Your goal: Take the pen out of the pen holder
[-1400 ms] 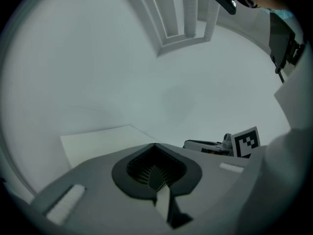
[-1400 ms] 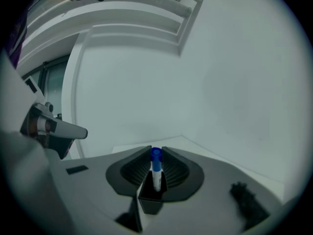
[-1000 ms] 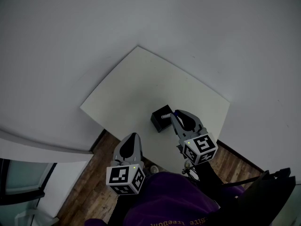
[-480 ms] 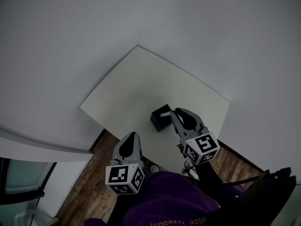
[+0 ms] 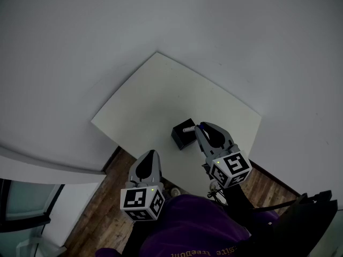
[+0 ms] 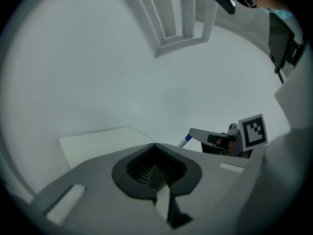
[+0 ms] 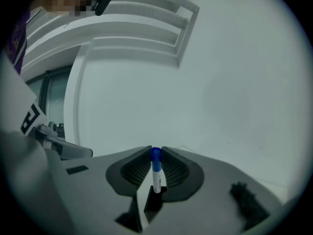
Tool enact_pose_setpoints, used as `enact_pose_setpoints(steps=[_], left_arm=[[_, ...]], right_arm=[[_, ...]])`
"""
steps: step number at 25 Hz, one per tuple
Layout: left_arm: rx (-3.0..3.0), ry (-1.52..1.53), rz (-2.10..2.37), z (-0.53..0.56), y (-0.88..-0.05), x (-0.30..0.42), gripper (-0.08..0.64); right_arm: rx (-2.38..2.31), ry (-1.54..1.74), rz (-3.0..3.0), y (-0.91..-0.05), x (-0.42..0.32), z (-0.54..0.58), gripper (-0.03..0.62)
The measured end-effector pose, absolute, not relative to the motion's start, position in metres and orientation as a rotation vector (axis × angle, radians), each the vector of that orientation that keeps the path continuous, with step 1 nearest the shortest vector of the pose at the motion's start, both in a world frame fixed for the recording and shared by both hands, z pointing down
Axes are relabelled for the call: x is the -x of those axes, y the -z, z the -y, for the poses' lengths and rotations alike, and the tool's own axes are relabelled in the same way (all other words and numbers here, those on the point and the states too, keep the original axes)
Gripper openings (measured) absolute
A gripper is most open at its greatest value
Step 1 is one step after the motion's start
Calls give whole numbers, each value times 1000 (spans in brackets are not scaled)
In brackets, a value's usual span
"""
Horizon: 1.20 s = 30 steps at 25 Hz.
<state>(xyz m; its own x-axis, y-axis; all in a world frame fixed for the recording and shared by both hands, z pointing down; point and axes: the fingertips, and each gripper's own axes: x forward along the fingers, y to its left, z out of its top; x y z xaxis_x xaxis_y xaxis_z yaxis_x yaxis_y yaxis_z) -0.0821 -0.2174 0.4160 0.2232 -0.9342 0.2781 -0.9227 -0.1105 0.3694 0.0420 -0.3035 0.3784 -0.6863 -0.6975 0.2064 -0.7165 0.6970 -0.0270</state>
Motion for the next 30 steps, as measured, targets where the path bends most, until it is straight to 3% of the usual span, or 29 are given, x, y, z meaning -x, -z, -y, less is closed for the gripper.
enact_pose_setpoints(steps=[30], left_arm=[[-2040,48,1709,217,-415,82,5]], right_arm=[[-1194,-142,2814,-340,-47,295,72]])
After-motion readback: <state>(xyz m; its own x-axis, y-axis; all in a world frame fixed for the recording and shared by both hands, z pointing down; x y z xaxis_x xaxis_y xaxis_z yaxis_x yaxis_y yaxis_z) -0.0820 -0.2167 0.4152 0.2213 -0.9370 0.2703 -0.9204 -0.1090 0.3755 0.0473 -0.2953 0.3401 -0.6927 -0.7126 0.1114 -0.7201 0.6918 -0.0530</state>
